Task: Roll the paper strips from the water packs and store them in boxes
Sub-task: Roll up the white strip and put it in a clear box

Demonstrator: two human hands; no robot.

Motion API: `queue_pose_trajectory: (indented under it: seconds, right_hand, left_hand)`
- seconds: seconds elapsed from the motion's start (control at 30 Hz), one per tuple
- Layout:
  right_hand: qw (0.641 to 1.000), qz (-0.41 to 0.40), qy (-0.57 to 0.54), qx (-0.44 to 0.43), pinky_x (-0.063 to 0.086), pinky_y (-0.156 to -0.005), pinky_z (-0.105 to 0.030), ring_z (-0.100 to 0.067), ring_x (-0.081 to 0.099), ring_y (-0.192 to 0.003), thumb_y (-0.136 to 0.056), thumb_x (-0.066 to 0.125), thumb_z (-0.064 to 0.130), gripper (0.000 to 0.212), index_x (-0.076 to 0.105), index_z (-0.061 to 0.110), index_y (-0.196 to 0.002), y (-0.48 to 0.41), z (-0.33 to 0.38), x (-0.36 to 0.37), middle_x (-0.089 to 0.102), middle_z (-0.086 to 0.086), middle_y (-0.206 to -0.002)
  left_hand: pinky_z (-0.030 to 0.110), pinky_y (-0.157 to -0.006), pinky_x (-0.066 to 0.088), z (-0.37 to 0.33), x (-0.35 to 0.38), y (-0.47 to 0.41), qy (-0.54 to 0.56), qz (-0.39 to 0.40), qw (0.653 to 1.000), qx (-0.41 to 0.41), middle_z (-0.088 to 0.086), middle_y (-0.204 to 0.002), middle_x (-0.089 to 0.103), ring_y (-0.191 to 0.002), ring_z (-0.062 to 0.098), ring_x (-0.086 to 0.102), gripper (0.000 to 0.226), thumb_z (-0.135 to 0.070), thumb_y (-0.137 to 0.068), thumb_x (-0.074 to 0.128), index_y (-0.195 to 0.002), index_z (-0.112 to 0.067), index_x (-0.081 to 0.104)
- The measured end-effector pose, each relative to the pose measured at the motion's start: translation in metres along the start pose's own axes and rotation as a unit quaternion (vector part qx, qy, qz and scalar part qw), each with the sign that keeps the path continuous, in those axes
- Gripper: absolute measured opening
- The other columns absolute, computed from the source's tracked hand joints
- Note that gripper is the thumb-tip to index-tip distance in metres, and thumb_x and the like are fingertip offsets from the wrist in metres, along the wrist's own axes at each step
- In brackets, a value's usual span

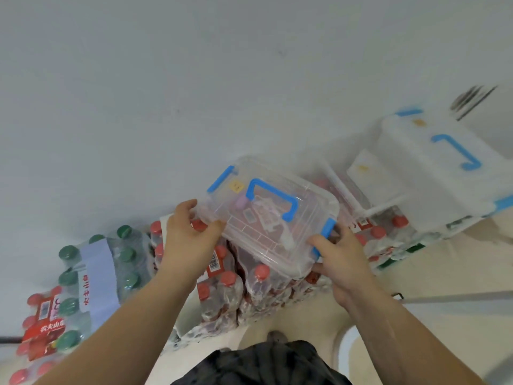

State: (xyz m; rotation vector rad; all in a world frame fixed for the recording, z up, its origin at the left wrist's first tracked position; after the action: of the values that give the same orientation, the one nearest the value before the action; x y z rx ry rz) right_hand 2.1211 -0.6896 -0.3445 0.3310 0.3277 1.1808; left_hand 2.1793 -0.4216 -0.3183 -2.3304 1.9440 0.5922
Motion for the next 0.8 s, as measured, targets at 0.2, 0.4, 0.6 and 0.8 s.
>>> queue_pose_trajectory:
  seconds: [0.2, 0.4, 0.6, 0.8]
  right_hand:
    - [0.993, -0.07, -0.09, 0.038, 0.063, -0.072, -0.038, -0.021, 0.076, -0.087, -0.09, 0.071, 0.008, 0.042, 0.051, 0.016, -0.127, 0.012, -0.018, 0.002, 0.07, -0.006, -0.105]
    - [0.995, -0.071, -0.051, 0.045, 0.06, -0.091, -0.047, -0.018, 0.074, -0.095, -0.082, 0.083, 0.027, 0.058, 0.05, 0.02, -0.129, 0.013, -0.02, 0.003, 0.069, -0.003, -0.11]
    - [0.999, -0.035, -0.007, 0.011, 0.052, -0.088, -0.033, -0.005, 0.063, -0.103, -0.088, 0.076, 0.033, 0.052, 0.051, 0.023, -0.132, 0.029, -0.006, -0.002, 0.065, 0.01, -0.117]
    - [0.967, 0.028, 0.232, -0.104, 0.019, -0.126, -0.048, -0.013, 0.001, -0.157, -0.087, 0.066, 0.053, 0.09, 0.014, 0.037, -0.159, 0.027, 0.032, -0.002, -0.003, 0.012, -0.17]
  left_hand:
    - [0.006, -0.058, 0.049, -0.007, 0.036, 0.025, -0.011, 0.115, 0.993, 0.036, -0.023, -0.113, 0.058, -0.082, -0.009, 0.066, 0.056, -0.03, -0.085, 0.076, -0.128, -0.044, 0.043]
    - [0.007, -0.067, 0.052, -0.02, 0.058, 0.029, -0.019, 0.193, 0.98, 0.048, -0.023, -0.112, 0.068, -0.093, -0.008, 0.068, 0.067, -0.015, -0.082, 0.078, -0.1, -0.07, 0.043]
    - [0.03, -0.087, 0.06, -0.013, 0.065, 0.017, -0.019, 0.199, 0.979, 0.024, -0.024, -0.115, 0.07, -0.097, 0.006, 0.073, 0.075, -0.001, -0.085, 0.068, -0.137, -0.047, 0.042]
    - [0.047, -0.096, 0.055, -0.014, 0.072, 0.004, 0.004, 0.203, 0.979, -0.007, -0.014, -0.112, 0.074, -0.102, 0.017, 0.074, 0.081, 0.002, -0.083, 0.063, -0.15, -0.034, 0.035]
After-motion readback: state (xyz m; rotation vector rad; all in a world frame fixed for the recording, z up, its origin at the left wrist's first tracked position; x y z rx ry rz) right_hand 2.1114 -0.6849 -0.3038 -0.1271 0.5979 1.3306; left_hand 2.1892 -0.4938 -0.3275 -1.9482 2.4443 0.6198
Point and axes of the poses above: each hand's wrist, its own y-axis away from the middle knuckle, its own x-axis out of the palm, z = x × y, the point moved 6 cm from there along -y, towards the middle knuckle
